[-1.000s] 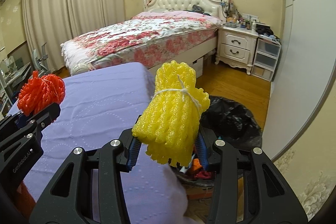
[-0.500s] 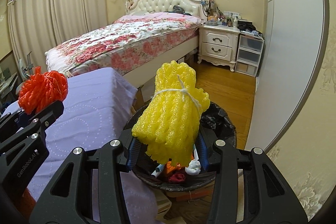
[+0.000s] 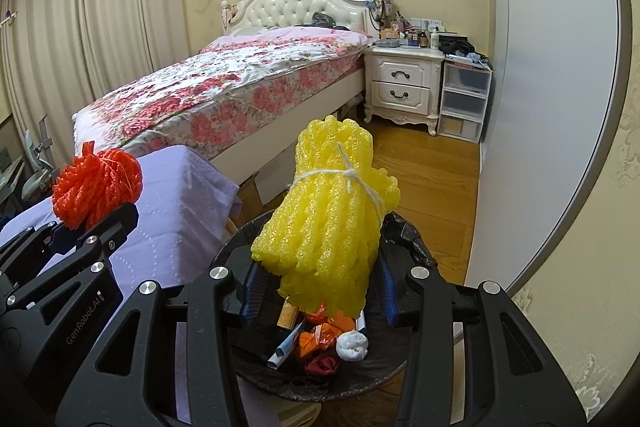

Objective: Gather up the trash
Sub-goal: 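Lift the orange and yellow sleeves and carry them over the bin, then open both grippers to drop the sleeves into the bin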

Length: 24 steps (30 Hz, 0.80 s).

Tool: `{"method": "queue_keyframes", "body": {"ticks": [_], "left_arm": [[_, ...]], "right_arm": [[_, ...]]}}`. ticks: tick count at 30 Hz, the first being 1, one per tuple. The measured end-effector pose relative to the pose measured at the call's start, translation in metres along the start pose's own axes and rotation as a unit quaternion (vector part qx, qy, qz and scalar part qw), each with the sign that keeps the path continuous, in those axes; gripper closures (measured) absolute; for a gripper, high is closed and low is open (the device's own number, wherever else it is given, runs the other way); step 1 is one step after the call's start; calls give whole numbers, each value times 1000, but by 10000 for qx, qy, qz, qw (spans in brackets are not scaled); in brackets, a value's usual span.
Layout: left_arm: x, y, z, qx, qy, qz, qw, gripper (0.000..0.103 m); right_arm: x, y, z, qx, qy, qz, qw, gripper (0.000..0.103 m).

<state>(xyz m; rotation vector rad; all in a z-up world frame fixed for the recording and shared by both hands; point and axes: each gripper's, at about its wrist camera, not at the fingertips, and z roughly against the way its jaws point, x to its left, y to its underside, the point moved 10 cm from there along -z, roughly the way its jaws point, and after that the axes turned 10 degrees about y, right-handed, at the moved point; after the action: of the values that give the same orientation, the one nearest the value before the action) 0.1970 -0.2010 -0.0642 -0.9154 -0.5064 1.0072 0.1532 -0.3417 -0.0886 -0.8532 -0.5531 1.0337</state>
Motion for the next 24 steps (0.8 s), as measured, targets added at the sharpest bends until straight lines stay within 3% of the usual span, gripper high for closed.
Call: {"method": "queue_keyframes", "body": {"ticks": [13,15,16,18,24], "left_arm": [[-5,2,-31,256,-27,-80,9996,65],[-5,2,-32,270,-42,-93,9996,59],[-4,2,-32,253,-69,-111,9996,54],[-2,1,-30,188,-134,-124,9997,38],[7,-1,-26,146,-215,-9,9997,30]], "right_arm": [[-11,5,-21,167,135,-108,9997,57],[-14,6,-22,183,166,-110,9996,55],[-15,6,-22,187,173,-121,9996,49],[-16,6,-22,154,221,-137,9995,48],[-19,5,-21,143,314,-148,9993,45]]}}
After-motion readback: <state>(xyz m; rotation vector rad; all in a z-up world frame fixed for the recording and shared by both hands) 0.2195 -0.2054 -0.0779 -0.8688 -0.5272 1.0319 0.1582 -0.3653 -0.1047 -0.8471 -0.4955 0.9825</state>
